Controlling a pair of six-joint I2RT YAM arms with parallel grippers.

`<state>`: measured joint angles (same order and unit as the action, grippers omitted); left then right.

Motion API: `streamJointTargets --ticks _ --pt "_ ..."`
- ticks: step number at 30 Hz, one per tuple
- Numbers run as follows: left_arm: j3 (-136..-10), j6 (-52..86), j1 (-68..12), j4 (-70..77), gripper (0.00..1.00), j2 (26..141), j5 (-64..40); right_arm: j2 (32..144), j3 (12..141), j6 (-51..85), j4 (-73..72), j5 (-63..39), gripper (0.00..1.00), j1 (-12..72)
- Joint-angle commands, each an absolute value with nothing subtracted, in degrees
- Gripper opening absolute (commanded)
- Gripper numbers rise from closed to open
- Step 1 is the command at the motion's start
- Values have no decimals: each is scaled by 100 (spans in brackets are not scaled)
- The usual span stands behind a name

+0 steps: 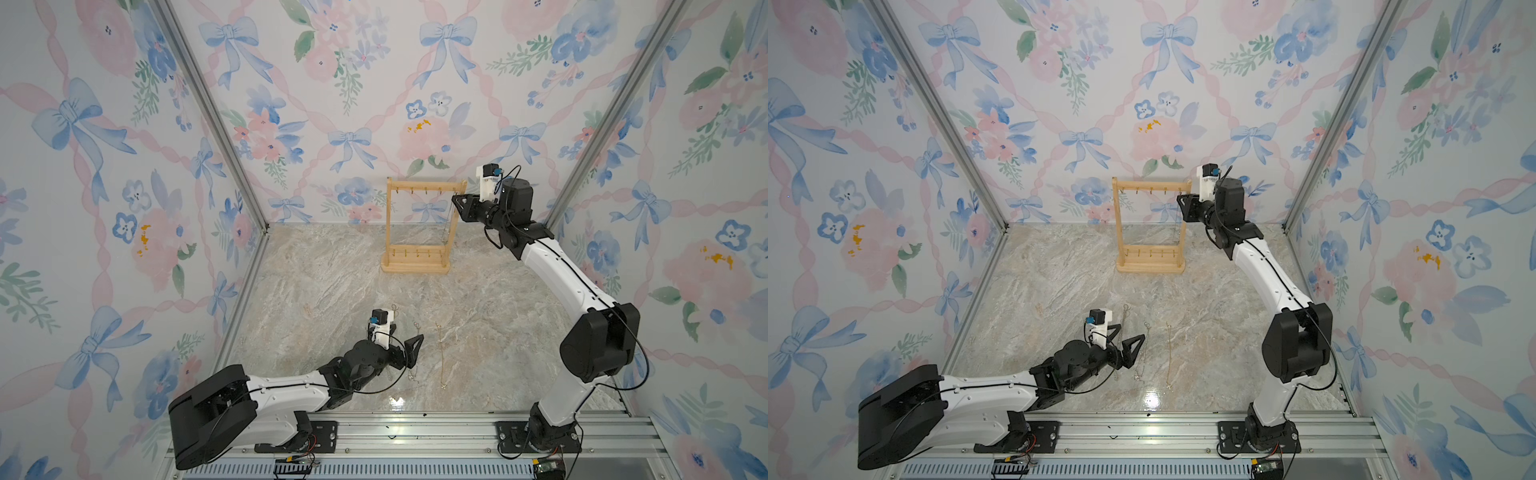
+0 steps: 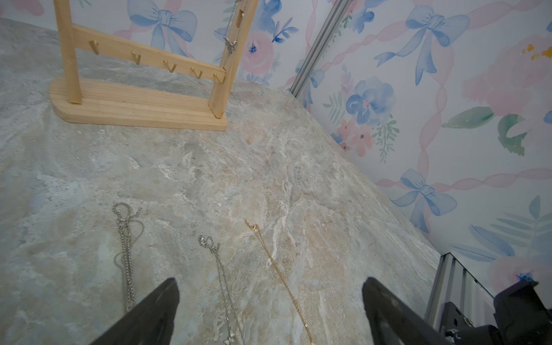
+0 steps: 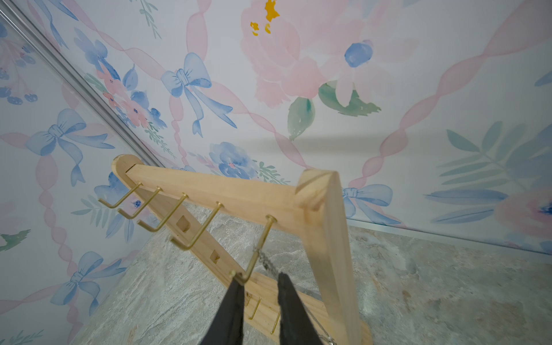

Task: Take the necklace off the jewelry display stand
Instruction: Take off the necklace from the stand.

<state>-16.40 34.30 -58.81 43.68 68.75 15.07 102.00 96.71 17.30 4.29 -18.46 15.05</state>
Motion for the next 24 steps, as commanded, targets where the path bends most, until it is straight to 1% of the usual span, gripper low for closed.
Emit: streamJointTargets --ticks 1,15,24 --pt "-1736 3366 -5834 4448 98 6907 1432 10299 9839 1645 509 -1895 23 1564" --pt "-1747 3362 -5819 4452 98 6935 1389 10482 10024 1667 622 -1838 23 1582" --pt "-1751 3362 -5819 4447 98 6934 1374 10564 10112 1652 677 -1836 22 1619"
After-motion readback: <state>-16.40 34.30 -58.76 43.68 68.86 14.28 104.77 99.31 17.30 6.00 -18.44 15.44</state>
